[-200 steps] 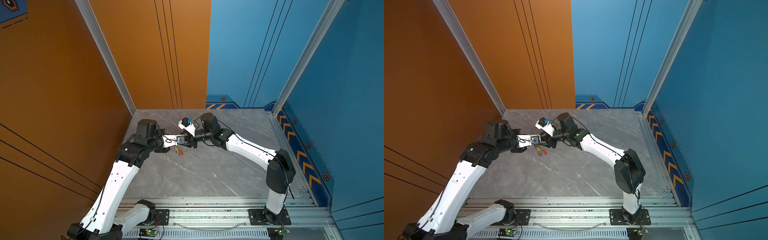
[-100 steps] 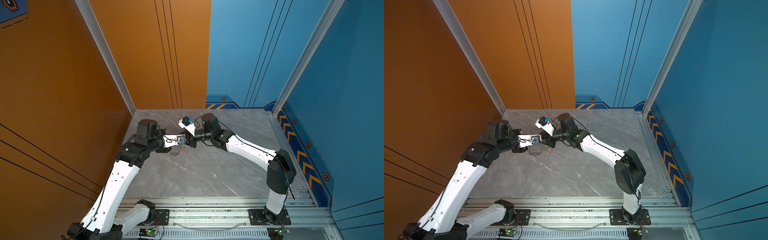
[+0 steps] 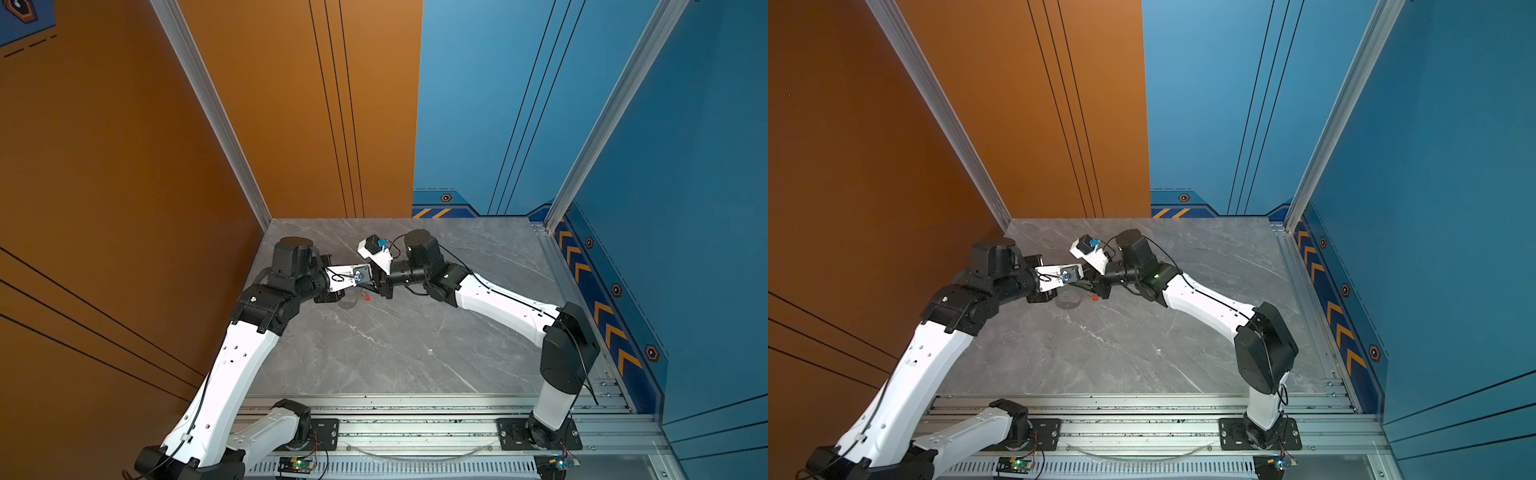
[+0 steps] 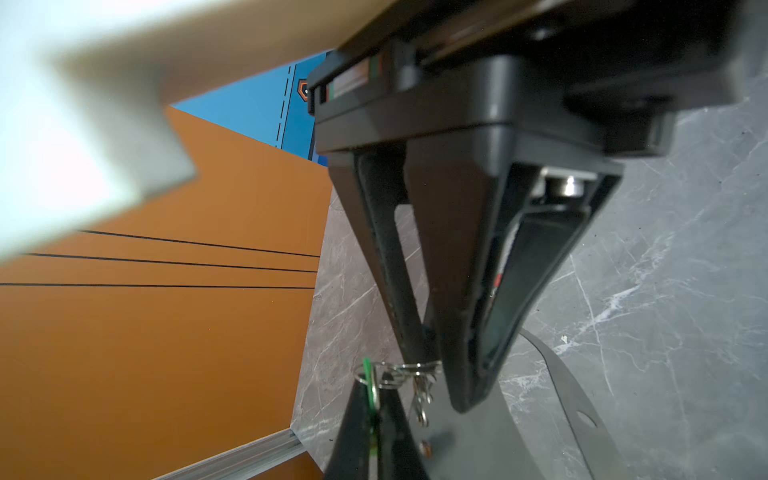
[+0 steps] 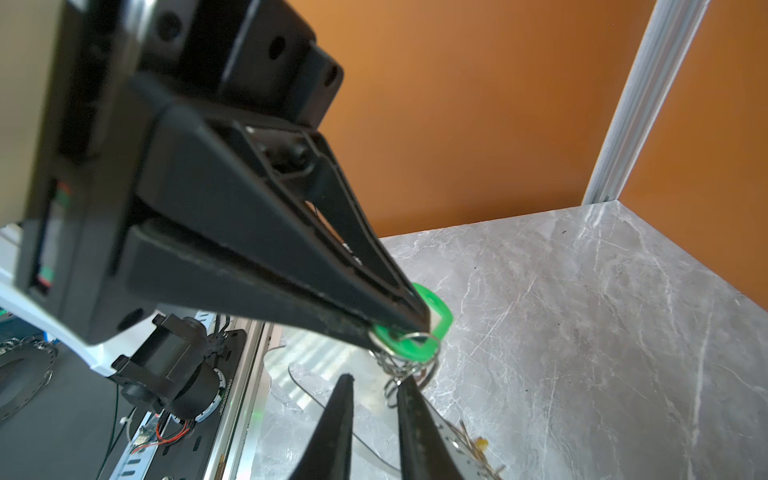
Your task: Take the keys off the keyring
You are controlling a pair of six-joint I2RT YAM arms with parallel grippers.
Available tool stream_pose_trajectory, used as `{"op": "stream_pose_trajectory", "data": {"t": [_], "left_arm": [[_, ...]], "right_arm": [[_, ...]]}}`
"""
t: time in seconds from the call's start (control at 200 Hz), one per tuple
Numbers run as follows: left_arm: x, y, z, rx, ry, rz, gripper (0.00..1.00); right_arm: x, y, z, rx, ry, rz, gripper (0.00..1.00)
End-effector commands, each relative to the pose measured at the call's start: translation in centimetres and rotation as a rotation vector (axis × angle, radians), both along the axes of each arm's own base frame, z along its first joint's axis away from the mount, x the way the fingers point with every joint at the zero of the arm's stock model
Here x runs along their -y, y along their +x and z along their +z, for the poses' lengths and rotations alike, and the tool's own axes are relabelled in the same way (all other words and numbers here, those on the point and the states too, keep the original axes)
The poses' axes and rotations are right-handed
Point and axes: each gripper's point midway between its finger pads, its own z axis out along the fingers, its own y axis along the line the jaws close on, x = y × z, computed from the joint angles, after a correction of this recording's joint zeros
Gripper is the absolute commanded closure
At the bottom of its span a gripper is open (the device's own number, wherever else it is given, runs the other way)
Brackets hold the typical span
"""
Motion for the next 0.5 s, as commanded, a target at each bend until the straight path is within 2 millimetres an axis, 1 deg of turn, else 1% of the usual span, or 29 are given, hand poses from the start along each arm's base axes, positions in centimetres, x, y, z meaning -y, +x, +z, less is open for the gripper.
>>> {"op": "stream_pose_trajectory", "data": {"t": [0.0, 0.085, 0.17, 0.31, 0.496], "left_arm": [[0.49, -0.55, 0.99, 0.018, -0.055, -0.018, 1.00], [0.40, -0.54, 1.16, 0.022, -0.058, -0.014, 1.00], [0.43, -0.64, 1.34, 0.022, -0.066, -0.015, 1.00], [0.21, -0.58, 1.40, 0.027, -0.068, -0.007, 1.00], [-0.33, 0.09, 1.85, 0.049, -0.076, 0.014, 1.00]], "right_arm": [[0.19, 0.06, 1.80, 0.022, 0.047, -0.025, 0.82], [0.12, 0.18, 1.53, 0.014, 0.042, -0.031, 0.87], [0.22, 0.32, 1.80, 0.017, 0.046, -0.038, 0.91], [0.35, 0.26, 1.59, 0.018, 0.036, -0.043, 0.97], [0.63, 0.14, 1.44, 0.043, 0.012, -0.047, 1.00]]}}
